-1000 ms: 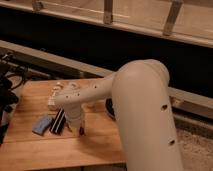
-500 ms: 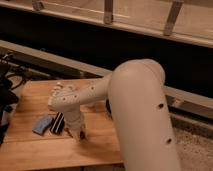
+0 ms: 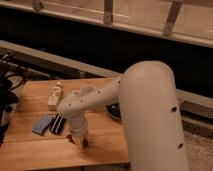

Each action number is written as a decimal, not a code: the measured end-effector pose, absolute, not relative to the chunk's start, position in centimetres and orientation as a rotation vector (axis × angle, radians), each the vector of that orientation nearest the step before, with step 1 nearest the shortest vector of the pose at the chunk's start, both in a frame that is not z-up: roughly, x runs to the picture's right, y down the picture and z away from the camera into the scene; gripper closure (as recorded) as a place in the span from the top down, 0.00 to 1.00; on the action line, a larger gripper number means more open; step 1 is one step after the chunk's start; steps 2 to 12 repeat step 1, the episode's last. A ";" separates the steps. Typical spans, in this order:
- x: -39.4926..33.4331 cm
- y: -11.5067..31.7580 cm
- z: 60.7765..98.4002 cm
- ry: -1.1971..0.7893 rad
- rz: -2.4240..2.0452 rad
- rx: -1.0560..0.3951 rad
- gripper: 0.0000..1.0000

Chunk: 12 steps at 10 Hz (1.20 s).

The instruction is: Drag the pepper across the table

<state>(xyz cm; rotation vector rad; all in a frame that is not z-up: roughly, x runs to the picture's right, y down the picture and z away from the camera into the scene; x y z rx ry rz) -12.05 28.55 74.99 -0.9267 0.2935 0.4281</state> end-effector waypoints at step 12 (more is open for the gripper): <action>-12.0 29.5 74.5 0.255 0.432 -0.948 0.00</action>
